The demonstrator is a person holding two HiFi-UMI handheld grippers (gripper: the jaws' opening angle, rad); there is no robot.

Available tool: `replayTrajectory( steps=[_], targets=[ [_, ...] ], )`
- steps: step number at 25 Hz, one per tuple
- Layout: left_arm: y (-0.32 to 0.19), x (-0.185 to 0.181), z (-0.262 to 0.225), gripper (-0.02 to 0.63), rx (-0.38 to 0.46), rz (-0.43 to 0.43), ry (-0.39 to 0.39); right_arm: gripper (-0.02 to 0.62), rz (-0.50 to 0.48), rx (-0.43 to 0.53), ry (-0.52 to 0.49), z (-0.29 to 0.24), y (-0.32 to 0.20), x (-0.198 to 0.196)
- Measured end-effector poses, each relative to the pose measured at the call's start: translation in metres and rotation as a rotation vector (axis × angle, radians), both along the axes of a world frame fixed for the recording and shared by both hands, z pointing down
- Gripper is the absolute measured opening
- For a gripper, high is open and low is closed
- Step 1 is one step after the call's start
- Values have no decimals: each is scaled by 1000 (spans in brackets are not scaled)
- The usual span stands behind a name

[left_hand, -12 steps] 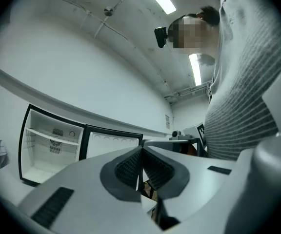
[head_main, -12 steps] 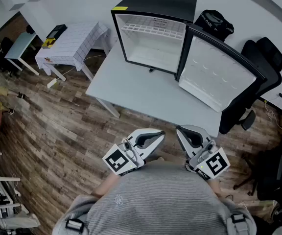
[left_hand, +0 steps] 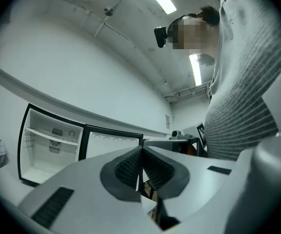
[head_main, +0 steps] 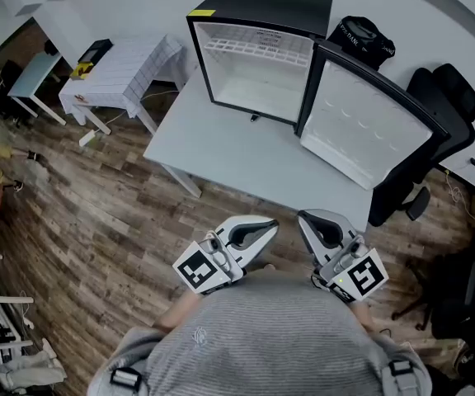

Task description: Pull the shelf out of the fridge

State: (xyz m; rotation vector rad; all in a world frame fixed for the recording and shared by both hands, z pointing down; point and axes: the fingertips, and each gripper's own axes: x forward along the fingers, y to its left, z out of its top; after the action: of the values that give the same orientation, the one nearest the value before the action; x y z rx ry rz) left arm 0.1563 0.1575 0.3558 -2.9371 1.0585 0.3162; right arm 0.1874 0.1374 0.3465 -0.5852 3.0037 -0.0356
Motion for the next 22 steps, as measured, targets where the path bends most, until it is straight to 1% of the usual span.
replayTrajectory(
  steps=[8, 22],
  targets=[
    [-1, 2, 0, 11, -4, -2, 1, 12, -3, -3, -49, -4, -2, 0],
    [3, 2, 3, 11, -5, -10, -1, 12, -9, 5, -46, -3, 0, 0]
  ],
)
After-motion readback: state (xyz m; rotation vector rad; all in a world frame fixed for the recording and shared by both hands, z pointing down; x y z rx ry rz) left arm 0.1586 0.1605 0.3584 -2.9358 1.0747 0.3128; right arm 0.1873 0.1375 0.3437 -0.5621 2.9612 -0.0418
